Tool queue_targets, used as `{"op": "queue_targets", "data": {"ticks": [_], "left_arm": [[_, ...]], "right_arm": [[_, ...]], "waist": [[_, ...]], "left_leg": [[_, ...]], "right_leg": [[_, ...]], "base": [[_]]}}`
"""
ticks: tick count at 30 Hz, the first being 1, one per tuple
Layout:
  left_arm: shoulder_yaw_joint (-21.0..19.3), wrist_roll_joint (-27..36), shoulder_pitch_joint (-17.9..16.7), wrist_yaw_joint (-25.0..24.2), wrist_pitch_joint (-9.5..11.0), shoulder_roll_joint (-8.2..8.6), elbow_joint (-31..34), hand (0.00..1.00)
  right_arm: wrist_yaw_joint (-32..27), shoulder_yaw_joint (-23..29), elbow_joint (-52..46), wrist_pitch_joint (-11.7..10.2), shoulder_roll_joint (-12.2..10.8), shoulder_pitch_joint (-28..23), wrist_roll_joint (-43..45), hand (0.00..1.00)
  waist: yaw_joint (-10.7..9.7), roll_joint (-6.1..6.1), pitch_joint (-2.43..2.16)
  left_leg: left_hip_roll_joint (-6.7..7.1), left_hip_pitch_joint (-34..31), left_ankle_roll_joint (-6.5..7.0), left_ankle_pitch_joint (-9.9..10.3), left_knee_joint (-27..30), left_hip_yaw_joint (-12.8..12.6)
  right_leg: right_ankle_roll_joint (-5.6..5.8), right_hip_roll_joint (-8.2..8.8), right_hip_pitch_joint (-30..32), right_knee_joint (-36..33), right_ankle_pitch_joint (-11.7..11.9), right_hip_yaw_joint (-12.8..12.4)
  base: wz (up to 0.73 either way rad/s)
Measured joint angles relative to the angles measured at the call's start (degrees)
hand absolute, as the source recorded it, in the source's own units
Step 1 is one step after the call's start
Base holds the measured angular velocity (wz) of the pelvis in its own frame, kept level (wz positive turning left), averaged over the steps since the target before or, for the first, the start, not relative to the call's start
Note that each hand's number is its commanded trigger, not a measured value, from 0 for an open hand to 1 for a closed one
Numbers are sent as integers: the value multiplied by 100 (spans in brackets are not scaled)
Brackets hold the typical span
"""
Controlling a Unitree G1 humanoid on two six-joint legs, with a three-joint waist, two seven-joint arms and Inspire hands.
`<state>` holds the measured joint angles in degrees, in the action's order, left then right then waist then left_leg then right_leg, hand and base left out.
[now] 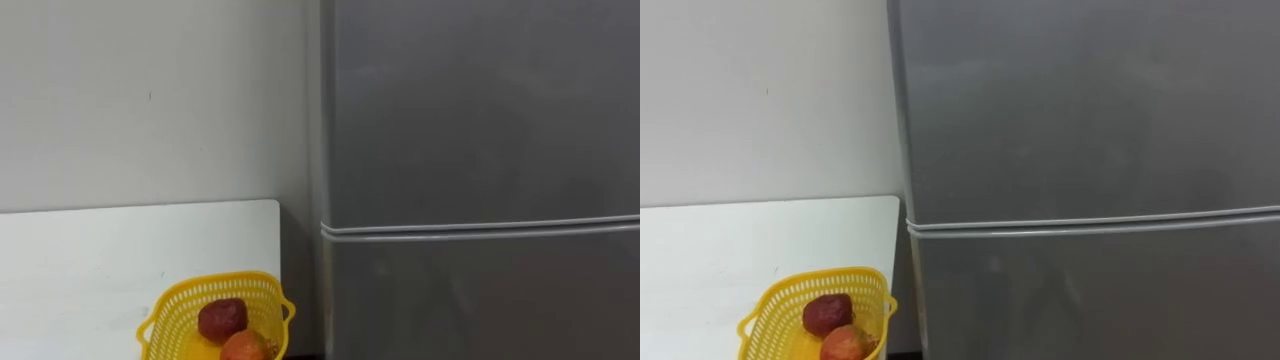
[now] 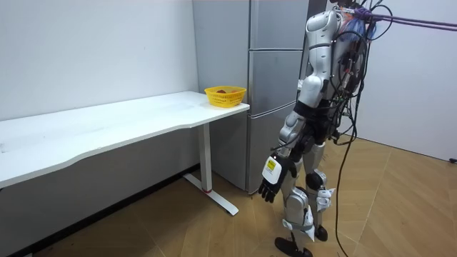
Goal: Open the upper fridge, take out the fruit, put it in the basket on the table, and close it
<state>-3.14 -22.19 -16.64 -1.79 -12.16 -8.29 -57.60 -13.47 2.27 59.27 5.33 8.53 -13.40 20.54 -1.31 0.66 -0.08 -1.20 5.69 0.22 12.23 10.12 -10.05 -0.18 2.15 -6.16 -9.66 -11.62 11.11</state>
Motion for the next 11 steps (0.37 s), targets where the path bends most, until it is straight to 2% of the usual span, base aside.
{"op": "queue_targets", "data": {"ticks": [6, 11], "left_arm": [[9, 3, 16, -98, -125, 18, -3, 0], [216, 9, 22, -167, -157, 13, -37, 0]], "right_arm": [[521, -246, 245, 232, -5, 85, 131, 0], [849, -354, 573, 415, 8, 252, 147, 0]], "waist": [[25, 4, -1], [21, 44, 13]], "left_leg": [[-4, 5, 0, 0, 21, 7], [-1, 64, 1, 0, 58, 79]], "right_leg": [[-2, 3, -3, -3, -2, -8], [-1, 11, -66, -15, -29, 2]], "base": [[0], [2]]}}
